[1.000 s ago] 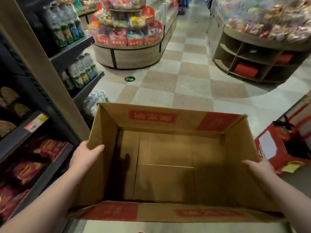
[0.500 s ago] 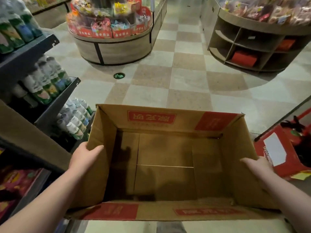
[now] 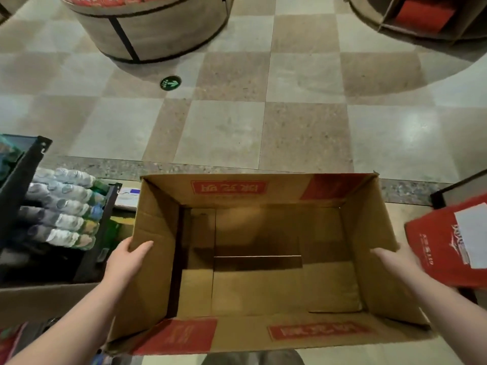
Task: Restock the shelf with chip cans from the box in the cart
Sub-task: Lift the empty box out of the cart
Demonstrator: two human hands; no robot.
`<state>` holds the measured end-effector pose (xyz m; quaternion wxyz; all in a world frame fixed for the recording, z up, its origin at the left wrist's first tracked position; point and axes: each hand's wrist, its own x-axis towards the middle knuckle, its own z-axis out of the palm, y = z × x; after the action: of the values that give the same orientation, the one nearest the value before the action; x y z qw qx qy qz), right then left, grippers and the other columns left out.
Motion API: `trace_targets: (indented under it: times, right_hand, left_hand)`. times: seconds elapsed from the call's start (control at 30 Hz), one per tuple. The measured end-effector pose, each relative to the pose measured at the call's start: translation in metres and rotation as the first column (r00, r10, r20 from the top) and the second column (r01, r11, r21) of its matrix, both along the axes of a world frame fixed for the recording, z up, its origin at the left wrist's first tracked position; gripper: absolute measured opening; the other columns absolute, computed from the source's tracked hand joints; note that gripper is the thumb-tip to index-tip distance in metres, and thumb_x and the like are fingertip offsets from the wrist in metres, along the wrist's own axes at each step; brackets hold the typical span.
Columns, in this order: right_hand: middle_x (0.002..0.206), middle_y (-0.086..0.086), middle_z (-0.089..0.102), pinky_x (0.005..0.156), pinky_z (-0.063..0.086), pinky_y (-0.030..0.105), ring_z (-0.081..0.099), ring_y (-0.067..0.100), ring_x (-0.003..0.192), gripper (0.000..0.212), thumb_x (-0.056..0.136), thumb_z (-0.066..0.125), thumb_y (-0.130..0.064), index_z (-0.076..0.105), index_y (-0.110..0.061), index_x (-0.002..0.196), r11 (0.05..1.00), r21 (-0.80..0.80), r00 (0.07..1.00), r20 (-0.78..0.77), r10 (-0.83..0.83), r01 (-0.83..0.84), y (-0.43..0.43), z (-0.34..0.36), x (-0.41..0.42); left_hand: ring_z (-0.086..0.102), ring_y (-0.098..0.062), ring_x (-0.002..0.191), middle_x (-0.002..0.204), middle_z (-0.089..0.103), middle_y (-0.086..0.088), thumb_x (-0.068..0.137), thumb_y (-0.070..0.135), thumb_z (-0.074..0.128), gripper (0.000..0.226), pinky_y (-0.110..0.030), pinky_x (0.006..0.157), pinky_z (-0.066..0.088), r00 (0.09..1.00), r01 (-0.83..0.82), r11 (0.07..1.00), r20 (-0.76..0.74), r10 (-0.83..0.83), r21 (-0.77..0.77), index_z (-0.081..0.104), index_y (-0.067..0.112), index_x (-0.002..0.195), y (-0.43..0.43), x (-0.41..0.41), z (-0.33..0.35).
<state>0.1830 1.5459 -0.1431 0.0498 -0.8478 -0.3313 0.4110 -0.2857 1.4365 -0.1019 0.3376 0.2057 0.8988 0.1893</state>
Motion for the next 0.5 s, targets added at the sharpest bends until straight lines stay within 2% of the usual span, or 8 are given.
trace_targets:
  times: [0.1,0.2,0.33,0.4,0.5]
  right_hand:
    - [0.139,0.022,0.045,0.096,0.042,0.048,0.046,0.041,0.122,0.068,0.089,0.064,-0.027,0.031,-0.006,0.144,0.999,-0.042,0.999,-0.031,-0.030,0.028,0.019,-0.030,-0.006]
    - [0.143,0.021,0.041,0.099,0.039,0.049,0.042,0.041,0.127,0.067,0.091,0.062,-0.025,0.028,-0.007,0.145,0.996,-0.060,0.996,-0.045,-0.071,0.068,0.035,-0.066,-0.009]
    - [0.145,0.020,0.038,0.097,0.040,0.049,0.041,0.041,0.127,0.068,0.092,0.061,-0.025,0.025,-0.009,0.147,0.991,-0.089,0.994,-0.027,-0.102,0.099,0.047,-0.120,-0.013]
    - [0.147,0.020,0.036,0.099,0.039,0.051,0.040,0.042,0.129,0.072,0.090,0.062,-0.027,0.023,-0.012,0.148,0.986,-0.114,0.991,-0.028,-0.129,0.125,0.052,-0.155,-0.014]
    - [0.147,0.019,0.037,0.103,0.039,0.056,0.040,0.042,0.130,0.075,0.087,0.065,-0.032,0.024,-0.015,0.148,0.972,-0.155,0.983,-0.017,-0.182,0.177,0.057,-0.208,-0.017]
  left_hand:
    - [0.049,-0.037,0.122,0.135,0.053,-0.017,0.090,0.036,0.061,0.059,-0.049,0.102,0.041,1.000,-0.006,0.998,0.025,0.007,-0.056,0.044,0.008,0.140,0.023,-0.009,-0.034]
    - [0.052,-0.037,0.118,0.133,0.055,-0.017,0.090,0.035,0.062,0.058,-0.049,0.099,0.044,0.999,-0.015,0.994,0.031,0.019,-0.110,0.045,0.010,0.139,0.047,-0.018,-0.078]
    - [0.053,-0.036,0.113,0.130,0.055,-0.017,0.093,0.025,0.059,0.048,-0.040,0.089,0.043,0.999,-0.036,0.991,0.029,0.040,-0.127,0.047,0.008,0.136,0.077,-0.024,-0.142]
    - [0.052,-0.034,0.110,0.131,0.053,-0.016,0.093,0.022,0.058,0.050,-0.036,0.085,0.041,0.998,-0.037,0.993,0.049,0.043,-0.114,0.044,0.008,0.139,0.093,-0.026,-0.174]
    - [0.053,-0.034,0.112,0.128,0.054,-0.011,0.090,0.029,0.062,0.056,-0.041,0.095,0.045,0.995,-0.030,0.985,0.084,0.044,-0.168,0.041,0.016,0.141,0.110,-0.037,-0.227]
